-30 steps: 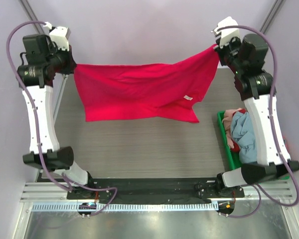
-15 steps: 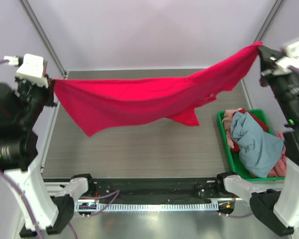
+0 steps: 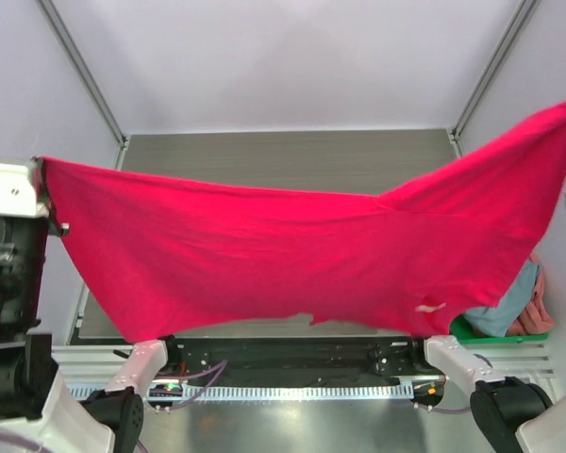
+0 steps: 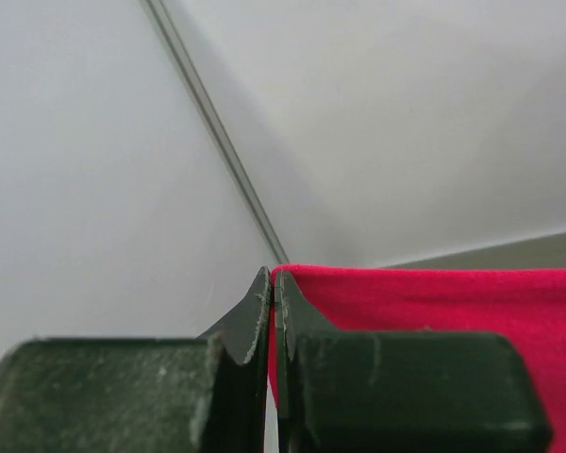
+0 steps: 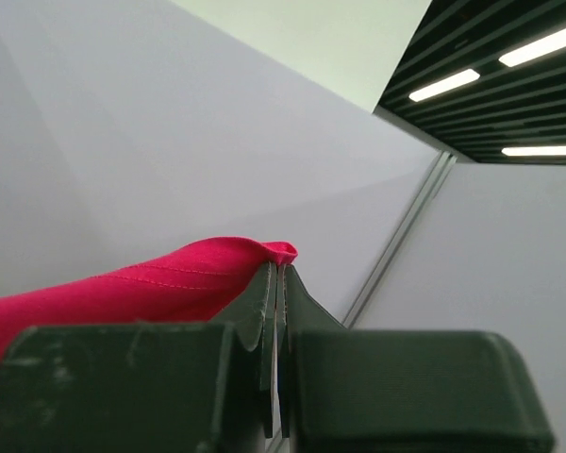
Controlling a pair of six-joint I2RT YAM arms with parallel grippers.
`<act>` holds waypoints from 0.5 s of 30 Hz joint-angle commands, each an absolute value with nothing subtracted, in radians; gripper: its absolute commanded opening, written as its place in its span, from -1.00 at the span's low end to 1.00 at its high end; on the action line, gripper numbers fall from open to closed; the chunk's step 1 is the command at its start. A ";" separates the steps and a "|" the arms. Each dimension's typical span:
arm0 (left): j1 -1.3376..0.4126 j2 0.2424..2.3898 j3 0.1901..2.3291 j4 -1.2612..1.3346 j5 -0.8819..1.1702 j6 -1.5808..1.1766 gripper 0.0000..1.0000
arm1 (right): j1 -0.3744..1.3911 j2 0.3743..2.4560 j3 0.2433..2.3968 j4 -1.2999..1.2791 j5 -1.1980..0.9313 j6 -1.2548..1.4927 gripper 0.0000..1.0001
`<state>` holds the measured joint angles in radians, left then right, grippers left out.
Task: Fold and stack the t-shirts
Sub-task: Flatten the tshirt out
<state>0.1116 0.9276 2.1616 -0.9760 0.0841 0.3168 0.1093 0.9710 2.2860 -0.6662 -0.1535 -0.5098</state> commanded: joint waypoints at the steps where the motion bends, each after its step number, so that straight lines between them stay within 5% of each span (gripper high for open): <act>1: 0.115 1.031 2.065 -0.951 0.049 0.354 -1.00 | 0.104 1.054 2.108 -0.588 -0.155 -0.540 -0.98; 15: 0.114 1.233 1.582 -0.761 0.158 0.354 -1.00 | 0.106 1.264 1.571 -0.266 -0.229 -0.532 -0.98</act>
